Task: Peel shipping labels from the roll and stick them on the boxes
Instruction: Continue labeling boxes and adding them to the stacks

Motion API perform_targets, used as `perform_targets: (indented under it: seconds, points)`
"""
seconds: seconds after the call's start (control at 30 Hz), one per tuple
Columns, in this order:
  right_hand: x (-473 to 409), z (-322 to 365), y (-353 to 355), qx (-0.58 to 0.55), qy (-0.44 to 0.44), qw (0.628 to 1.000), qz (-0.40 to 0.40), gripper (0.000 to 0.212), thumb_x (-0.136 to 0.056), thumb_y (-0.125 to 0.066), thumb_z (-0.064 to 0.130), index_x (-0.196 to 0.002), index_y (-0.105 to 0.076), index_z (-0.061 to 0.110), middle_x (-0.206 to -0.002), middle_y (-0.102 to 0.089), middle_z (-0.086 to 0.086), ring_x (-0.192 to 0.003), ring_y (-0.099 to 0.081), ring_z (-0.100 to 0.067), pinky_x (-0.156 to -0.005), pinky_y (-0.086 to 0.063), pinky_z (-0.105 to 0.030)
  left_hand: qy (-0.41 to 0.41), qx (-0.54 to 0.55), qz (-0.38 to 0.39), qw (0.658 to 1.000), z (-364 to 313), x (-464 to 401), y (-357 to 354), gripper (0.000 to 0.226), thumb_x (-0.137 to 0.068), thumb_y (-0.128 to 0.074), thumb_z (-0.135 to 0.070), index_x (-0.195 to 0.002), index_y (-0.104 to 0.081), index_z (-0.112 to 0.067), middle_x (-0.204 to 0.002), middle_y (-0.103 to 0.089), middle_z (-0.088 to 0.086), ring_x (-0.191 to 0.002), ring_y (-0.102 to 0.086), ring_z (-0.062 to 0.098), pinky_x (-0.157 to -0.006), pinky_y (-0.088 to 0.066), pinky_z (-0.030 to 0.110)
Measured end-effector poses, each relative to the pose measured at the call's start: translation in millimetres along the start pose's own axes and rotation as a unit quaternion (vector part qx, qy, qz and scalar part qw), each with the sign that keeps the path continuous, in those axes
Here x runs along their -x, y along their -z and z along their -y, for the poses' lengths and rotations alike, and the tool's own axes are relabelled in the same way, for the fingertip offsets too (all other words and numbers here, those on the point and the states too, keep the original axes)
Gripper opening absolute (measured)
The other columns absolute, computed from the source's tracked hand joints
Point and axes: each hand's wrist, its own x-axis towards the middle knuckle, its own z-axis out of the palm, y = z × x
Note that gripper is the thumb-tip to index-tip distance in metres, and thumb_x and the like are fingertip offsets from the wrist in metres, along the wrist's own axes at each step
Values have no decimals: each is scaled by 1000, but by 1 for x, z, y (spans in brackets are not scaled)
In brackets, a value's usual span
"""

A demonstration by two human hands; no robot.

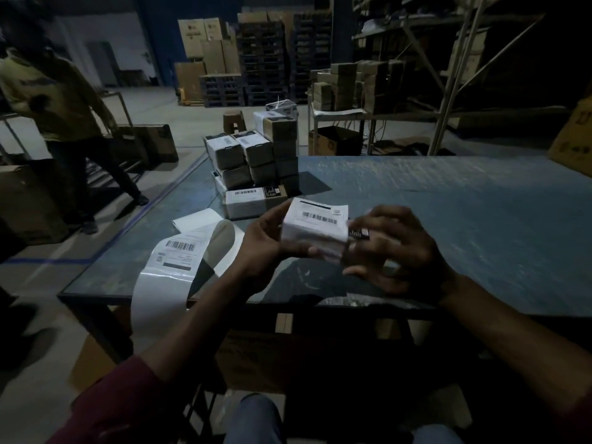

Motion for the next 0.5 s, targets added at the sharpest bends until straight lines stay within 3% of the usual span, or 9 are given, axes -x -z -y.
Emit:
perform_targets:
  seconds: [0.1,0.2,0.3,0.37,0.43,0.5]
  points:
    - [-3,-5,2,-39,-209,977,10,58,-79,-88,47,-121,-72,12,-139,-63,-3,-130,-57,-22,-104,-47,-43,-43,-69,-25,996,5,3,-2,99,-50,-99,3,-140,-63,-16,-134,-71,7,-130,-63,30,-101,-55,62]
    - [-9,-15,-2,-186,-459,865,80,65,-78,-82,54,-135,-62,32,-140,-59,15,-128,-56,-5,-99,-51,-33,-69,-75,-32,994,8,6,-8,100,-50,-97,8,-139,-61,-20,-133,-71,4,-130,-63,27,-100,-55,64]
    - [-6,-28,-3,-346,-542,754,133,64,-75,-83,39,-134,-64,24,-127,-72,7,-119,-68,-12,-101,-57,-30,-106,-67,-24,992,7,9,-17,98,-51,-96,4,-137,-60,-25,-134,-71,-1,-129,-64,23,-98,-57,59]
    - [-7,-29,-1,-422,-548,711,125,58,-74,-84,26,-129,-69,16,-118,-77,0,-113,-72,-20,-98,-59,-32,-112,-60,-11,992,7,11,-20,97,-51,-96,-5,-137,-57,-25,-134,-70,-6,-128,-64,21,-98,-59,51]
    - [-5,-29,2,-419,-541,721,109,52,-69,-88,24,-119,-75,13,-113,-79,-6,-107,-74,-26,-95,-60,-39,-89,-65,-2,994,9,10,-20,99,-51,-96,-7,-138,-52,-22,-133,-69,-10,-126,-66,17,-98,-60,46]
    - [-4,-29,4,-374,-528,756,101,47,-67,-91,23,-111,-77,14,-106,-80,-4,-98,-76,-21,-85,-62,-36,-49,-59,11,997,9,8,-15,97,-55,-96,-3,-139,-52,-23,-133,-68,-7,-125,-66,17,-98,-60,46]
